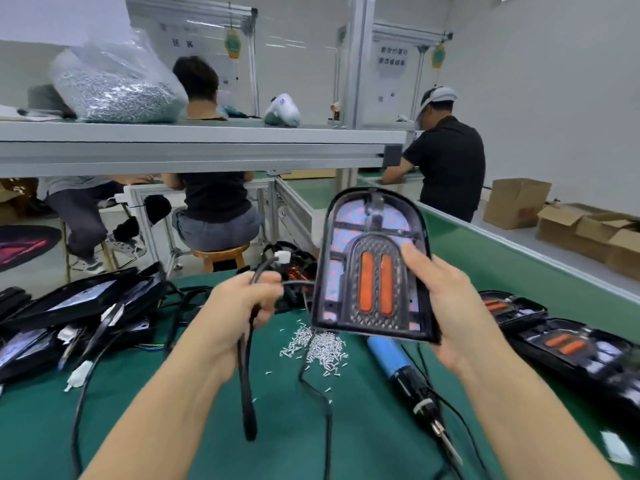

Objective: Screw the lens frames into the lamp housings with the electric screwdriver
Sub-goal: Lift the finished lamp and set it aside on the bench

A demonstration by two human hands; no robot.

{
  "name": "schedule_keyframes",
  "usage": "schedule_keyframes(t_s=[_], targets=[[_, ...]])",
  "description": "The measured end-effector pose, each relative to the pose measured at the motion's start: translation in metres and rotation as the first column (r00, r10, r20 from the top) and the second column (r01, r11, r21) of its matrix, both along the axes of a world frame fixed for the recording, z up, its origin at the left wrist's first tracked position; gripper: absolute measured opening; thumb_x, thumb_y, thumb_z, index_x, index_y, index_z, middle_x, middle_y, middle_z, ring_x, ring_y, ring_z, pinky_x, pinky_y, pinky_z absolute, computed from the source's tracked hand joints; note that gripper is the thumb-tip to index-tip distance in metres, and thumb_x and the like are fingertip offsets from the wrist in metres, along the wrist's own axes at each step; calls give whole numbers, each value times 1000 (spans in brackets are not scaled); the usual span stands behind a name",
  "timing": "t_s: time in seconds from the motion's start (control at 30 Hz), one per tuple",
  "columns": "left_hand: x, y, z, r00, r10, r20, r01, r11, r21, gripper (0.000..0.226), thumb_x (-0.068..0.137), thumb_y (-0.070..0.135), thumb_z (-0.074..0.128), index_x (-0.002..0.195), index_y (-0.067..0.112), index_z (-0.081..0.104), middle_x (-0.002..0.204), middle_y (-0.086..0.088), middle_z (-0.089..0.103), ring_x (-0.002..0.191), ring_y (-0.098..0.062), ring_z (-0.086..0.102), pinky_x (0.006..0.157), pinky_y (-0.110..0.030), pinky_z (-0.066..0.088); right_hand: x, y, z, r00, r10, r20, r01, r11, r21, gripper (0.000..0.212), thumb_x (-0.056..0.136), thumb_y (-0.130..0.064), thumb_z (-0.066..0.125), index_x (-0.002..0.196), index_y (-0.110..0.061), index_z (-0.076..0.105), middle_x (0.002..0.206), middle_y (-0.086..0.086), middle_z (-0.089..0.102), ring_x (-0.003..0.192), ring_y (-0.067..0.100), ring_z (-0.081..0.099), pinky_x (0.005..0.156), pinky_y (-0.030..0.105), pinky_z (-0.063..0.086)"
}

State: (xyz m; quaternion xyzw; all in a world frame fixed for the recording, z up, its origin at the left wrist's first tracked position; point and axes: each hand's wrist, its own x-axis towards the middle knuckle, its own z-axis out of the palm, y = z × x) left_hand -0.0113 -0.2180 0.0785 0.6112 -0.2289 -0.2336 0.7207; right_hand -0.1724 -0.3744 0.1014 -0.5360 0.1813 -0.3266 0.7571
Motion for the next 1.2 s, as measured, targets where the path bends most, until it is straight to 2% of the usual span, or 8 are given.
schedule_keyframes(t_s=[0.17,0.33,0.53,0.67,0.73,0.83,1.03,1.2], targets=[[-24,-54,18,986,-126,114,128,992,-15,14,91,25,58,87,12,63,62,7,52,53,-6,45,58,-23,33,-13,-7,-13,982,-184,-31,184,983,0,22,94,-22,60,103,-2,64,90,16,74,64,24,70,52,35,58],[-51,-90,21,938,-278,207,266,960,80,23,86,18,67,102,2,66,92,-10,70,81,-23,64,80,-39,50,-25,-21,-23,942,-333,-29,333,943,-11,22,95,-24,59,104,-5,66,96,13,75,92,33,71,78,49,59],[-74,-151,29,884,-262,387,210,962,173,18,83,-1,63,88,15,69,67,3,63,61,-13,56,62,-22,49,-40,-57,-28,883,-466,-62,467,884,-1,19,99,-32,53,100,-14,62,110,10,71,98,29,69,88,46,56],[-88,-202,24,861,-298,412,211,947,243,16,84,-2,61,94,9,67,84,-8,67,81,-25,62,83,-40,53,-50,-90,-36,851,-519,-80,519,855,-16,28,100,-36,50,123,-23,41,116,-12,54,92,4,55,82,26,44],[-94,-224,18,847,-322,423,211,934,288,15,85,-1,58,98,4,65,94,-17,68,94,-33,64,89,-47,51,-55,-106,-42,842,-534,-77,534,845,-26,43,98,-30,55,134,-23,33,121,-9,57,101,7,59,84,32,51],[-103,-254,10,796,-369,480,187,904,385,16,87,5,54,101,5,61,102,-18,66,100,-35,61,93,-47,47,-62,-130,-50,814,-576,-75,574,817,-51,74,97,-17,58,153,-28,11,147,0,43,129,23,48,109,50,39],[-120,-310,-1,589,-454,669,-117,771,626,25,95,22,41,118,15,49,124,-8,53,119,-27,46,100,-43,28,-67,-177,-62,776,-619,-120,624,782,2,80,98,-17,57,154,-34,3,157,3,29,136,29,40,110,56,35],[-121,-340,-26,524,-538,661,-124,719,684,29,97,30,42,120,11,46,128,-10,49,122,-29,43,101,-45,28,-70,-214,-73,728,-653,-207,681,723,114,80,99,-14,54,155,-27,-2,152,5,30,132,32,42,108,57,37]])
